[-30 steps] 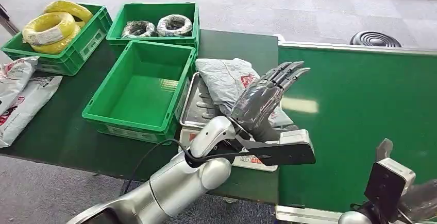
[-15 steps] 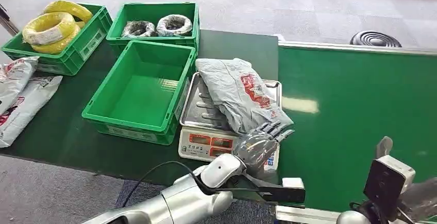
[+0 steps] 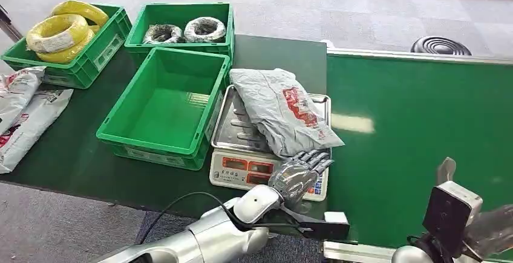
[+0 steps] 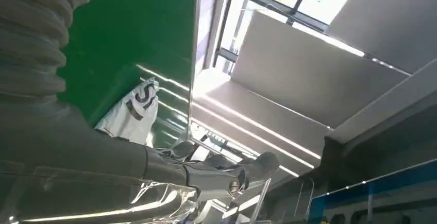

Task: Moved the parcel from conveyor to table for the left to box.

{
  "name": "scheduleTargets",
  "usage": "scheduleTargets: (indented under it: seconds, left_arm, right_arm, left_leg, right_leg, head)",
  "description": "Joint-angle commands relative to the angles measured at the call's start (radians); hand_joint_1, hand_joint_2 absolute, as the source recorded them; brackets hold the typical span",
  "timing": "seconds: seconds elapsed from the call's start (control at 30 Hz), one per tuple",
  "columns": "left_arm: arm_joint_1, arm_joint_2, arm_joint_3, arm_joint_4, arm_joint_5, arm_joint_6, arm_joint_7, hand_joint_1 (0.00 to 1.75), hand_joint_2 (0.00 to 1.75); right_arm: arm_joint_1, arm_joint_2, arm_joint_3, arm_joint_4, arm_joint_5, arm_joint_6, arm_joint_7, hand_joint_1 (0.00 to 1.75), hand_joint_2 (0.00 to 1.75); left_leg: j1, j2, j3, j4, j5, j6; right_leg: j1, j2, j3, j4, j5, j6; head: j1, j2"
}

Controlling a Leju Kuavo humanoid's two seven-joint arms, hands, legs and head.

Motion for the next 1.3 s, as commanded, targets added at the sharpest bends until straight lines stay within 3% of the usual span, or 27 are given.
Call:
scheduleTargets:
  seconds: [0.03,0.17,0.3,0.6,0.73,0.97,1.23,1.27,1.3]
  left_arm:
    - [-0.031,0.018,0.014,0.074,0.053,0.052,-0.046,0.0,1.75]
    - [-0.1,0.018,0.158,0.0,0.127,0.135,-0.131,0.0,1.75]
    - [-0.17,0.049,0.398,-0.198,0.001,0.061,-0.118,0.0,1.75]
    - [-0.278,0.019,0.559,-0.223,-0.089,-0.002,-0.095,0.0,1.75]
    - [-0.305,0.018,0.486,-0.104,-0.175,-0.015,-0.02,0.0,1.75]
    - [-0.229,0.018,0.165,0.045,0.04,-0.008,0.026,0.0,1.75]
    - [-0.218,0.018,0.126,0.055,0.055,-0.028,0.037,0.0,1.75]
    - [-0.221,0.018,0.07,0.075,0.104,-0.011,0.043,0.0,1.75]
    - [-0.211,0.018,0.062,0.076,0.108,-0.003,0.045,0.0,1.75]
  right_arm:
    - [-0.015,0.004,0.01,0.071,-0.018,-0.006,-0.048,0.0,1.75]
    - [-0.026,0.004,0.001,0.094,-0.019,-0.006,-0.052,0.0,1.75]
    - [-0.036,0.004,-0.006,0.099,-0.001,-0.006,-0.013,0.0,1.75]
    - [-0.03,0.004,-0.018,0.08,0.0,-0.006,-0.016,0.0,1.75]
    - [-0.046,0.004,-0.011,0.105,-0.004,-0.006,-0.034,0.0,1.75]
    - [-0.008,0.004,0.002,0.045,-0.001,-0.006,-0.017,0.0,1.75]
    - [0.003,0.004,0.015,0.035,-0.005,-0.006,-0.017,0.0,1.75]
    - [0.015,0.004,0.065,0.001,0.048,-0.006,0.046,0.0,1.75]
    - [0.008,0.004,0.04,0.025,0.017,-0.006,0.01,0.0,1.75]
  left_leg:
    - [0.0,0.001,0.001,-0.001,0.0,0.0]
    - [0.0,0.002,-0.001,0.0,0.001,0.001]
    - [0.0,0.002,-0.004,0.002,0.001,0.001]
    - [-0.001,0.001,-0.001,0.0,0.001,0.001]
    - [-0.001,0.001,0.0,-0.001,0.002,0.001]
    - [-0.001,0.0,0.002,-0.003,0.002,0.001]
    - [-0.001,0.0,0.0,-0.001,0.001,0.001]
    - [-0.001,0.0,0.0,-0.001,0.001,0.001]
    - [-0.001,0.0,0.0,-0.002,0.002,0.001]
  right_leg:
    - [0.0,0.001,0.001,-0.001,0.001,0.0]
    - [0.0,0.001,-0.001,0.0,0.001,0.0]
    - [0.0,0.001,-0.005,0.002,0.002,0.0]
    - [-0.001,0.001,-0.002,0.0,0.001,0.0]
    - [-0.001,0.001,-0.001,-0.001,0.002,0.001]
    - [-0.001,-0.001,0.002,-0.003,0.002,0.0]
    - [-0.001,-0.001,0.0,-0.001,0.001,0.0]
    - [-0.001,0.0,0.0,-0.001,0.001,0.0]
    - [-0.001,0.0,0.0,-0.002,0.001,0.0]
  head:
    - [0.0,0.0]
    - [0.0,0.0]
    - [0.0,0.0]
    - [0.0,0.0]
    - [0.0,0.0]
    - [0.0,0.0]
    - [0.0,0.0]
    - [0.0,0.0]
    - [0.0,0.0]
